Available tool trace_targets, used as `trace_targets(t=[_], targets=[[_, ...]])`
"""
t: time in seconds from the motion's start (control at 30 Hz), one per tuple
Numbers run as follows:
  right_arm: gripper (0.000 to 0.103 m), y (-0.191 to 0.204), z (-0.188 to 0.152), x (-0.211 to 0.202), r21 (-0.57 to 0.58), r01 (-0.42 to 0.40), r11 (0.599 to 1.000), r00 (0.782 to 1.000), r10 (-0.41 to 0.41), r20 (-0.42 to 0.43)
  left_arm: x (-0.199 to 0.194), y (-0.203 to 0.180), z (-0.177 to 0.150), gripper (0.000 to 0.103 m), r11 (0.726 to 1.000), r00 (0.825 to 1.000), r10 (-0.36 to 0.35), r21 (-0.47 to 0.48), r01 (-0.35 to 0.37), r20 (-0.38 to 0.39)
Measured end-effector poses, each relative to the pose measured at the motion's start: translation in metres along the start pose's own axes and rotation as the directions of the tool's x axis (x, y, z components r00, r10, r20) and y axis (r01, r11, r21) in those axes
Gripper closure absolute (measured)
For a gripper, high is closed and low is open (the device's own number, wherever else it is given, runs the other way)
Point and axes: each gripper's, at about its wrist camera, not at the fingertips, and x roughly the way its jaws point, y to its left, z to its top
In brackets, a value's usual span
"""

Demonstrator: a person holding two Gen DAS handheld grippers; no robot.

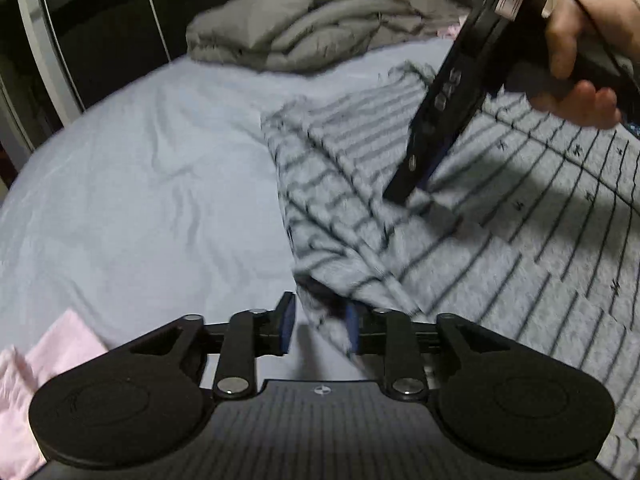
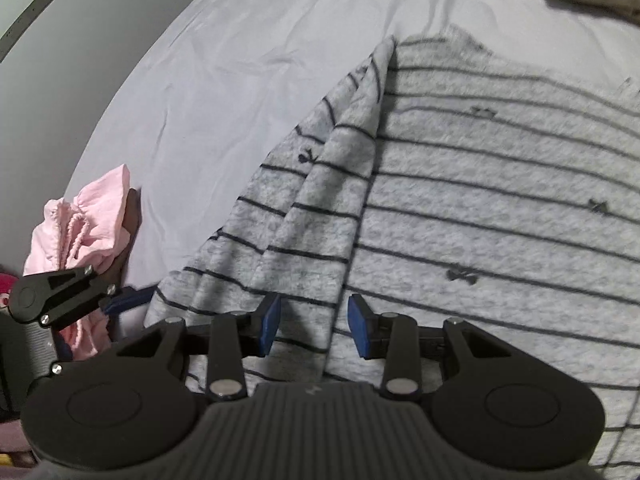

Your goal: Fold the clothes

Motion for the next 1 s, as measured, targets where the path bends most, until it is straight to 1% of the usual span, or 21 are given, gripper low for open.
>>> trace_targets(t=[0.07, 0.1, 0.17, 0.23, 0.3, 0.33, 0.4, 0.43, 0.47, 0.53, 0.6, 0.67, 0.7, 0.8, 0.93, 0.97, 1.0], targets=[[0.061, 0.002, 0.0, 0.004, -0.001, -0.002, 1.0, 1.0, 0.002, -0.009, 0.001, -0.001, 0.001, 0.061, 1.0, 0.999, -0.007, 0.001, 0.007, 0.049], [0.061, 0.002, -0.001, 0.006, -0.006, 0.001, 1.0, 1.0, -0.001, -0.013, 0.001, -0.001, 0.002, 0.06, 1.0, 0.998, -0.007, 0.004, 0.007, 0.067], [0.062, 0.001, -0.001, 0.007, -0.004, -0.001, 1.0, 1.0, 0.001, -0.014, 0.005, -0.003, 0.004, 0.06, 1.0, 0.997, -0.011, 0.008, 0.01, 0.074], [0.062, 0.0, -0.001, 0.008, 0.009, -0.006, 1.0, 1.0, 0.006, -0.014, 0.012, -0.003, 0.006, 0.062, 1.0, 0.998, -0.003, 0.017, 0.002, 0.061], [0.062, 0.0, 0.001, 0.006, 0.005, -0.004, 1.0, 1.0, 0.004, -0.001, 0.018, -0.001, 0.008, 0.078, 1.0, 0.999, 0.009, 0.014, -0.009, 0.032], [0.062, 0.0, 0.002, 0.005, 0.0, -0.001, 1.0, 1.0, 0.001, 0.01, 0.02, 0.001, 0.009, 0.081, 1.0, 1.0, 0.013, 0.008, -0.013, 0.015], [0.062, -0.002, 0.007, 0.003, 0.0, 0.013, 1.0, 0.999, -0.013, 0.037, 0.019, 0.008, 0.01, 0.093, 1.0, 1.0, 0.01, -0.018, -0.01, 0.008], [0.062, -0.005, 0.011, 0.002, 0.014, 0.014, 1.0, 0.998, -0.014, 0.054, 0.017, 0.012, 0.009, 0.094, 0.999, 1.0, 0.024, -0.041, -0.024, 0.005], [0.062, -0.007, 0.016, 0.001, 0.03, 0.012, 0.999, 0.997, -0.015, 0.071, 0.016, 0.017, 0.009, 0.096, 0.997, 1.0, 0.03, -0.075, -0.03, 0.0], [0.062, -0.014, 0.025, -0.002, 0.072, 0.001, 0.997, 0.994, -0.009, 0.108, 0.015, 0.028, 0.007, 0.097, 0.989, 0.999, 0.035, -0.141, -0.036, -0.01], [0.063, -0.019, 0.033, -0.003, 0.093, 0.0, 0.996, 0.99, -0.013, 0.141, 0.016, 0.035, 0.004, 0.097, 0.982, 0.999, 0.038, -0.182, -0.043, -0.029], [0.065, -0.024, 0.041, -0.003, 0.107, -0.002, 0.994, 0.985, -0.017, 0.172, 0.018, 0.036, 0.002, 0.097, 0.978, 0.998, 0.041, -0.201, -0.049, -0.046], [0.067, -0.027, 0.044, -0.001, 0.125, -0.02, 0.992, 0.982, -0.003, 0.186, 0.02, 0.036, 0.002, 0.097, 0.978, 0.997, 0.044, -0.201, -0.055, -0.057], [0.067, -0.038, 0.055, 0.003, 0.175, -0.076, 0.982, 0.973, 0.035, 0.23, 0.026, 0.04, 0.001, 0.097, 0.972, 0.995, 0.04, -0.228, -0.059, -0.089], [0.066, -0.048, 0.068, 0.011, 0.224, -0.161, 0.961, 0.957, 0.097, 0.274, 0.027, 0.045, -0.002, 0.097, 0.964, 0.995, 0.025, -0.261, -0.049, -0.093], [0.07, -0.048, 0.07, 0.014, 0.222, -0.166, 0.961, 0.957, 0.102, 0.272, 0.028, 0.045, -0.002, 0.097, 0.964, 0.995, 0.024, -0.26, -0.048, -0.094], [0.097, -0.046, 0.071, 0.015, 0.214, -0.144, 0.966, 0.96, 0.084, 0.268, 0.028, 0.044, -0.003, 0.097, 0.965, 0.995, 0.021, -0.259, -0.045, -0.095]])
